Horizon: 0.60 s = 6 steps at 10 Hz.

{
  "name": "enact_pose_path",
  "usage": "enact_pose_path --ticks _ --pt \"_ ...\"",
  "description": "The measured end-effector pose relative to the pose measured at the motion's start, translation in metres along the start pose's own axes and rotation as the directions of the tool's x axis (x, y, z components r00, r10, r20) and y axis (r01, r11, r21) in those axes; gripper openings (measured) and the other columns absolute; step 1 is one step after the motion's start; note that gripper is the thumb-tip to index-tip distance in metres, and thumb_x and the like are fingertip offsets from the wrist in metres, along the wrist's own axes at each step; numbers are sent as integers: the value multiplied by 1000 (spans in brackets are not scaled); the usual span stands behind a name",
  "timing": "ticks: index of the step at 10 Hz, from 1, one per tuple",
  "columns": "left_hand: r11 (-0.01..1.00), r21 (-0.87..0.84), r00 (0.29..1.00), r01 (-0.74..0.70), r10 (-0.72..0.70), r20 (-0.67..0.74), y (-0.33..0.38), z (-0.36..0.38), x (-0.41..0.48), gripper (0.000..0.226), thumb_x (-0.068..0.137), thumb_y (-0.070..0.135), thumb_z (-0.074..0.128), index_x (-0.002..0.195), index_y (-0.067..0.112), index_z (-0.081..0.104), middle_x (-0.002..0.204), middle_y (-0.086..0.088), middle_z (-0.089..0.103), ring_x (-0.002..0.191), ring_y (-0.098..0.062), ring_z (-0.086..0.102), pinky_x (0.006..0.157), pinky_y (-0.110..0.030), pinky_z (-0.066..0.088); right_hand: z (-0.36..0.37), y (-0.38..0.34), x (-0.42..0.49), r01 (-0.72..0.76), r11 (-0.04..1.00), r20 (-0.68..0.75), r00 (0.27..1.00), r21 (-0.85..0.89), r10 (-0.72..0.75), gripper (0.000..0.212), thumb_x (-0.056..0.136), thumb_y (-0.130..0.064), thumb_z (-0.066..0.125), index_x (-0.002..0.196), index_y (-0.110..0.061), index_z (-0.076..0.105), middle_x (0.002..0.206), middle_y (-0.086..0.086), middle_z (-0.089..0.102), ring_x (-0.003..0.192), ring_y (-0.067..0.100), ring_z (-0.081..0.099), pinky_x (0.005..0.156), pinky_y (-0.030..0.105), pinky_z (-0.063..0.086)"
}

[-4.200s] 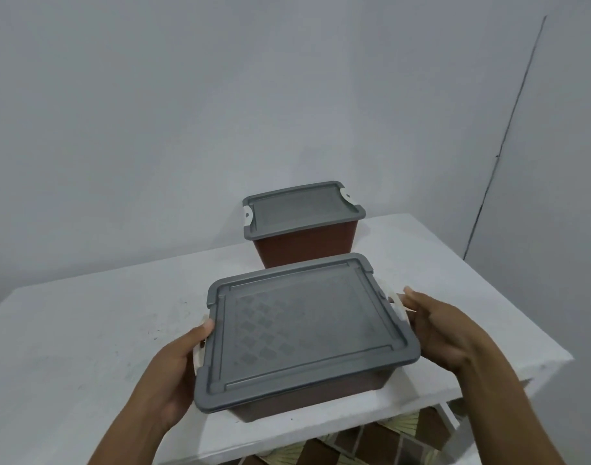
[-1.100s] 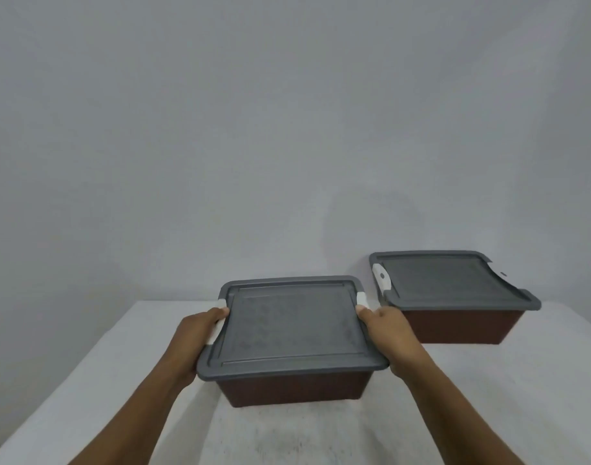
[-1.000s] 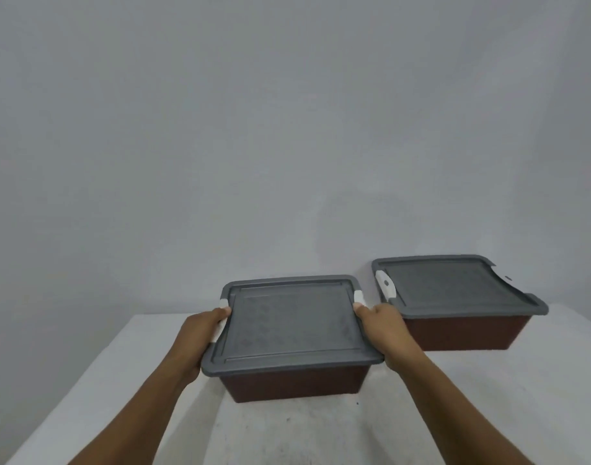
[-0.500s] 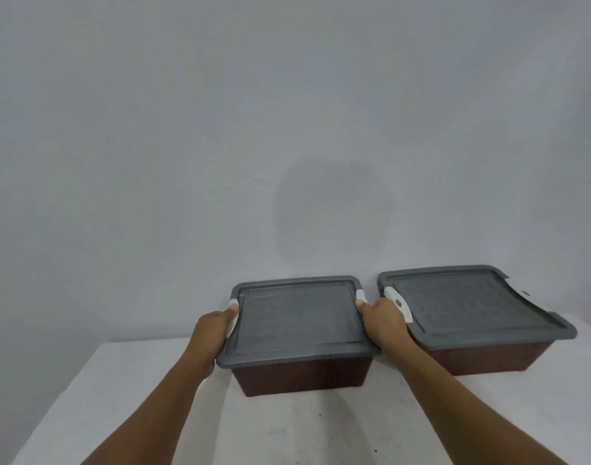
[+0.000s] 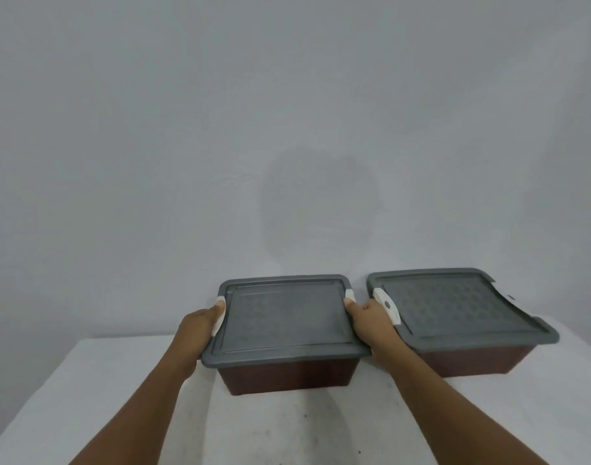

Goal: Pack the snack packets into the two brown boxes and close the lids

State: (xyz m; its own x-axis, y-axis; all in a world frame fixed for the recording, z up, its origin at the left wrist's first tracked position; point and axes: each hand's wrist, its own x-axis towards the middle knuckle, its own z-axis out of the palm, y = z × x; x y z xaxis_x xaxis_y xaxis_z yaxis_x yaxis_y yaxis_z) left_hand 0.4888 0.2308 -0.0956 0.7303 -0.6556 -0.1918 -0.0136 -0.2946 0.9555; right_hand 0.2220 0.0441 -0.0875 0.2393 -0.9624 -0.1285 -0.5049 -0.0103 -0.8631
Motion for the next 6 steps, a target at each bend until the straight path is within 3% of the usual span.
enact_pose_path --ticks 1,2,3,4,5,6 --pt "967 246 995 -70 84 -46 13 3 -9 56 104 55 43 98 6 69 104 -13 69 91 -26 65 84 -39 50 -5 -8 -6 -3 999 -1 1000 -53 3 65 98 -56 46 122 3 60 118 21 65 111 35 59 94 39 46" --pt "856 509 987 -87 145 -74 22 2 -23 62 106 55 32 102 4 67 108 -16 68 96 -31 63 84 -37 48 -8 -9 -13 22 985 -5 1000 -171 -23 72 98 -60 41 121 5 62 122 23 66 114 37 60 102 41 44" --pt "777 621 979 -97 186 -79 20 0 -33 48 106 46 35 105 7 63 110 -16 68 96 -32 65 84 -36 52 -13 -9 -34 52 962 3 999 -269 -53 63 102 -51 39 120 5 61 125 25 65 118 37 59 100 38 41" --pt "772 625 972 -113 216 -92 9 -4 -51 31 103 37 43 92 13 58 96 -10 68 82 -26 66 78 -38 57 -24 -4 -62 105 947 46 994 -302 -95 39 104 -30 38 122 -2 58 124 20 63 114 37 60 94 38 47" --pt "778 608 951 -157 286 -121 -2 -7 -84 25 103 37 45 95 17 59 94 -5 69 81 -22 63 72 -34 50 -37 13 -88 162 932 100 986 -325 -136 39 105 -37 34 107 -9 61 102 14 67 87 30 69 75 40 59" --pt "844 503 929 -184 316 -191 -20 -8 -128 18 103 40 48 101 26 59 87 0 72 77 -18 66 67 -32 48 -55 48 -119 163 950 119 984 -265 -135 30 101 -35 46 88 -17 66 82 3 70 68 17 66 65 35 59"
